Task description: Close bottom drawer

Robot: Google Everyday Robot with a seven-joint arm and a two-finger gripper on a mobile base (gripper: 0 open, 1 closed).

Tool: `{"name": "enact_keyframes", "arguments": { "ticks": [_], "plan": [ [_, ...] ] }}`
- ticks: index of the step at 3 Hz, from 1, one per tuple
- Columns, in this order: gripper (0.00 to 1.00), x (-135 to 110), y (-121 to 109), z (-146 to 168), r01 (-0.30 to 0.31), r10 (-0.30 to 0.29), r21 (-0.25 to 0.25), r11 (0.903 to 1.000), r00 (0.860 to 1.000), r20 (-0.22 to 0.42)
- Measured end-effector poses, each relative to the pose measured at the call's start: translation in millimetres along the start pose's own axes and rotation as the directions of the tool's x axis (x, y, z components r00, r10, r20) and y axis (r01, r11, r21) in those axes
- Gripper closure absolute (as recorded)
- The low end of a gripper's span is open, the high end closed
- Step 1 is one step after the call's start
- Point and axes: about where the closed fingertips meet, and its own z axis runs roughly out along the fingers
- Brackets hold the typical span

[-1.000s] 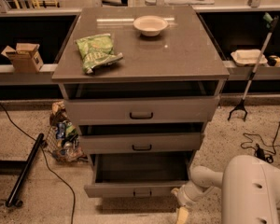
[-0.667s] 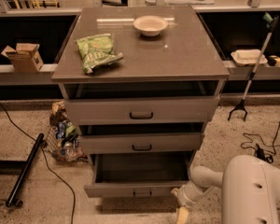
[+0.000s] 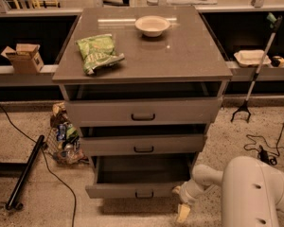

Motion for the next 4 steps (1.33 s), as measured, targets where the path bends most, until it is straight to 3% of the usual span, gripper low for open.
{"name": "enact_keyframes", "arguments": {
  "ticks": [2,3,4],
  "plan": [
    [0.59,2.5,-48.6,-16.8,0.049,-0.061,0.157,0.9864,0.996,0.068],
    [0.58,5.4,-67.5,-18.9,0.045,-0.068,0.196,0.9795,0.991,0.111],
    [0.33,5.8,-71.5,-19.4,0.045,-0.072,0.213,0.9761,0.990,0.122]
  ]
}}
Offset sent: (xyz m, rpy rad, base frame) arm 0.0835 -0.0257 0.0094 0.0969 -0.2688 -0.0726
